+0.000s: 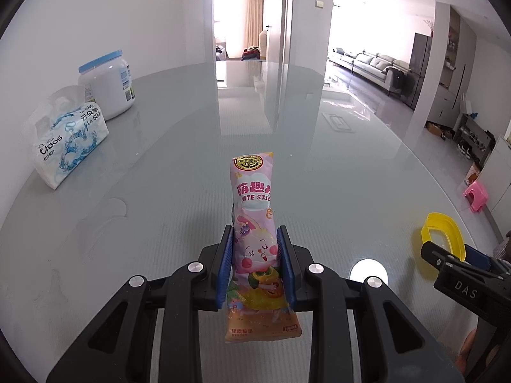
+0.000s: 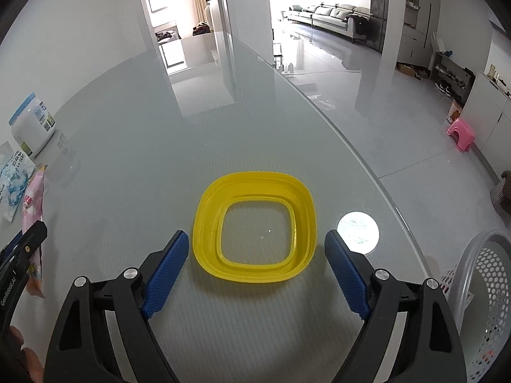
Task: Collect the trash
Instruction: 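Grasp the pink snack bar with the left tool while the right tool grasps the yellow lid, then carry the snack bar and yellow lid over the basket and release both inside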
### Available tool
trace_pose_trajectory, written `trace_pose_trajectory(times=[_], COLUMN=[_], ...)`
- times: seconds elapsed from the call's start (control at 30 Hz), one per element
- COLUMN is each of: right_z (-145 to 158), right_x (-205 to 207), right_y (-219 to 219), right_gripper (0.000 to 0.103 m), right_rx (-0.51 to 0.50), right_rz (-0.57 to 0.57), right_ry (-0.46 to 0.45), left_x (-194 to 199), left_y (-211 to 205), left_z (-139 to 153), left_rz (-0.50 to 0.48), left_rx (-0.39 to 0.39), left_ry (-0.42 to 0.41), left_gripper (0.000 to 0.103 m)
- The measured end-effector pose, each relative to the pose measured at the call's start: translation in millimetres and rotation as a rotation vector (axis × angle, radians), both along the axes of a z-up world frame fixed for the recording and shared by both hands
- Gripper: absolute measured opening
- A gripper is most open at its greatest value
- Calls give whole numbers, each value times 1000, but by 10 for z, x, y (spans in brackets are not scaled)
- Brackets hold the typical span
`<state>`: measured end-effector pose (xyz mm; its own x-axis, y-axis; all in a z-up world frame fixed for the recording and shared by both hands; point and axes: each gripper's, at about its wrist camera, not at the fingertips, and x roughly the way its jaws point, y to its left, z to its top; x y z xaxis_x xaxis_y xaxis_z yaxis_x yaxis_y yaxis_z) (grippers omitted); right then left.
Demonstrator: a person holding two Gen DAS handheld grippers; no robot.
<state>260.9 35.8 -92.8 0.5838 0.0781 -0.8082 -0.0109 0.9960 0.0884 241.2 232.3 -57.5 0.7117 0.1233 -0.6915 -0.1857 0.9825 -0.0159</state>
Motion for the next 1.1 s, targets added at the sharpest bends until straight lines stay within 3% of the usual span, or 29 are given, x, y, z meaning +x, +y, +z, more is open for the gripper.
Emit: trace_pose_trajectory(times=[0.13, 0.17, 0.2, 0.23, 0.6, 0.8, 1.1], right_z=[-7, -7, -1, 5, 175, 289, 574], right_x=[13, 15, 8, -19, -415, -888, -1665], right_y=[16, 26, 33, 26, -110, -489, -1334], right_gripper=[82, 80, 70, 68, 68, 68, 68], right_rx=[-12, -12, -14, -21, -13, 0, -3], right_rz=[-11, -9, -6, -1, 20, -12, -109], right_ry=[-7, -9, -14, -22, -101, -116, -193], left_x=[-2, -2, -4, -9, -17, -121, -604], left_y=[-3, -4, -10, -16, -87, -205, -691], left_z=[2, 2, 2, 5, 14, 75, 435], left_rz=[-1, -2, 0, 3, -12, -54, -182], left_rx=[-3, -4, -3, 0, 27, 31, 30], left_ry=[3, 3, 3, 1, -7, -21, -95], left_gripper=[27, 27, 27, 27, 27, 27, 27])
